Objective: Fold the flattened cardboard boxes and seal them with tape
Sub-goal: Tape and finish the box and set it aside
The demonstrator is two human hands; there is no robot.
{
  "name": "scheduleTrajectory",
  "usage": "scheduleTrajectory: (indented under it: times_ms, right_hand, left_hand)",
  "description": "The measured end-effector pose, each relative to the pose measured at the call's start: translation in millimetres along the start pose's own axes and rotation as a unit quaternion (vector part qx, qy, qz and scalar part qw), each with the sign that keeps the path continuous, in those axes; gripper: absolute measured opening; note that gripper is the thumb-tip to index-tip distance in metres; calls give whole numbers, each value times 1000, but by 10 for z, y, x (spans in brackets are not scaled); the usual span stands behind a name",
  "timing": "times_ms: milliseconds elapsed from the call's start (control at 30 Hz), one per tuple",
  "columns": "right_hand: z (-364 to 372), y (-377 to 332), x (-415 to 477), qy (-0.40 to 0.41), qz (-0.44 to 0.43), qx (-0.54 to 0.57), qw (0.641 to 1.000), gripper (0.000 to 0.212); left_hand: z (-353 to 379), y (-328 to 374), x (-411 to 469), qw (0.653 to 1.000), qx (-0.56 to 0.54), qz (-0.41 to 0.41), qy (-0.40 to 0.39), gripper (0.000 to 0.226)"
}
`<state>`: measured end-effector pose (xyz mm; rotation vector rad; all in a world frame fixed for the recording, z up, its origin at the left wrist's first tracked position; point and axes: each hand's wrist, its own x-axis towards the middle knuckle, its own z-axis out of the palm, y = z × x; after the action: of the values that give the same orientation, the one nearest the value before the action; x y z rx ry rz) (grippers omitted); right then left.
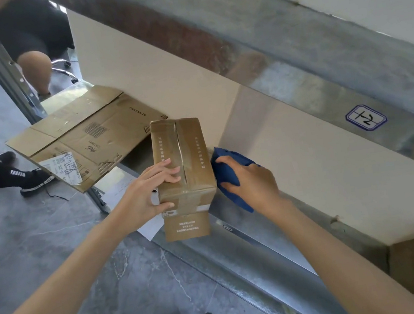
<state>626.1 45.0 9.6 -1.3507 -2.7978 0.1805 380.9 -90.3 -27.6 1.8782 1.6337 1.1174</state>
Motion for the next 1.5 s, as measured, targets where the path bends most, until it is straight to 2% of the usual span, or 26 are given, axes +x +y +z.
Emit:
scheduleTrajectory:
  times_ms: [167,333,500,700,833,900,967,1100,1200,1367,1500]
  right_hand:
    - [299,558,-68,0,55,62,997,59]
    - [536,773,-121,2,81,88,993,74]
    - [615,804,-134,9,76,137,988,73]
    - [571,804,-159,-20,81,162,983,72]
    - [442,741,-200,15,84,92,992,68]
    - [348,659,-201,65,60,82,993,64]
    - [226,504,-188,90,14,142,986,60]
    - [22,75,-151,47,-103,250,962,64]
    - [15,-148,-127,23,-163,263,950,67]
    - [136,-237,-66,84,-153,282,943,50]
    - [215,-209,-47,103,-161,285,939,45]
  left_hand:
    - [7,16,23,1000,1,-9,3,57]
    - [21,30,14,1000,-2,-17,7,56]
    - [33,45,13,1000,2,-15,7,57]
    - [33,60,2,1000,12,-10,5,58]
    - [13,109,-16,998,62,4,12,57]
    - [6,133,-40,995,98,15,25,54]
    - [18,145,-68,994,104,10,35,52]
    - [45,181,-98,998,45,-20,50,48]
    - [48,182,-97,997,41,-27,54,48]
    - [24,110,-105,996,61,-20,56,45]
    - [28,47,-102,996,77,-4,51,45]
